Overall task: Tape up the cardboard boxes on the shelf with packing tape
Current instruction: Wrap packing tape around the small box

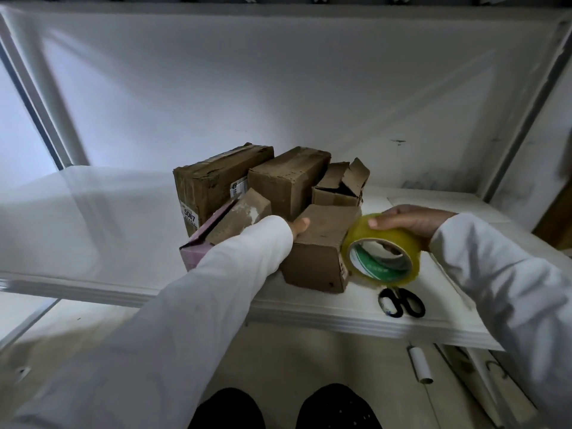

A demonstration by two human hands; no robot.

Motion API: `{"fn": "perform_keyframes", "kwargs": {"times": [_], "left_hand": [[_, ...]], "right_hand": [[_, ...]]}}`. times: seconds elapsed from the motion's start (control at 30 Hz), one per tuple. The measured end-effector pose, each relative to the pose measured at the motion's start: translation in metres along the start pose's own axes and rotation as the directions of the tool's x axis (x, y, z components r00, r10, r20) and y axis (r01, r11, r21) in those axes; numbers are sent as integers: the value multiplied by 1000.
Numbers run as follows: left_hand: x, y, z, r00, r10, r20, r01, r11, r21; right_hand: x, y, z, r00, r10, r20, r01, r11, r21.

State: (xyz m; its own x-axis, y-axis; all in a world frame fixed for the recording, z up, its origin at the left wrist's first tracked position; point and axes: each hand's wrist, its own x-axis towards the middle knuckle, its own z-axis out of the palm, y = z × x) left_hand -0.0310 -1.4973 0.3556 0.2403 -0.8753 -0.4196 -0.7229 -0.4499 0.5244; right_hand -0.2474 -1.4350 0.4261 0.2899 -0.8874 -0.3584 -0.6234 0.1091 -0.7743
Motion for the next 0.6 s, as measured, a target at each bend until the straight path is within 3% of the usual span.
{"fn": "perform_keyframes", "kwargs": {"times": [0.03, 0.1, 0.17, 0.23, 0.33, 0.37, 0.43, 0.53, 0.6], "left_hand": [[3, -1, 0, 999, -24, 37, 30, 987, -155], [5, -6, 8, 988, -50, 149, 119, 857, -501], [12, -9, 27, 979, -18, 204, 151, 738, -658], [12, -12, 39, 993, 32, 117, 52, 756, -653], [11, -18, 37, 986, 2, -166, -63, 930, -361], [3, -18, 33, 976, 29, -218, -99, 943, -319], [-19, -16, 23, 958, 127, -256, -225, 888, -401], [-45, -19, 23, 908, 310, -282, -418, 656, -628], [-57, -26, 36, 831, 482, -277, -547, 623, -559]], "right_hand": [[0, -4, -5, 998, -57, -1, 57, 997, 59], [-1, -16, -7, 986, -157, -46, 164, 965, 204], [5, -26, -3, 974, -220, -63, 229, 928, 294], [8, -37, 10, 968, -236, -89, 253, 911, 325], [18, -45, 24, 927, -180, -329, 278, 919, 281], [22, -46, 27, 903, -156, -399, 282, 918, 279], [29, -51, 32, 885, -133, -447, 278, 920, 277], [38, -55, 41, 868, -130, -480, 299, 908, 294], [43, -56, 44, 853, -98, -513, 299, 897, 325]]}}
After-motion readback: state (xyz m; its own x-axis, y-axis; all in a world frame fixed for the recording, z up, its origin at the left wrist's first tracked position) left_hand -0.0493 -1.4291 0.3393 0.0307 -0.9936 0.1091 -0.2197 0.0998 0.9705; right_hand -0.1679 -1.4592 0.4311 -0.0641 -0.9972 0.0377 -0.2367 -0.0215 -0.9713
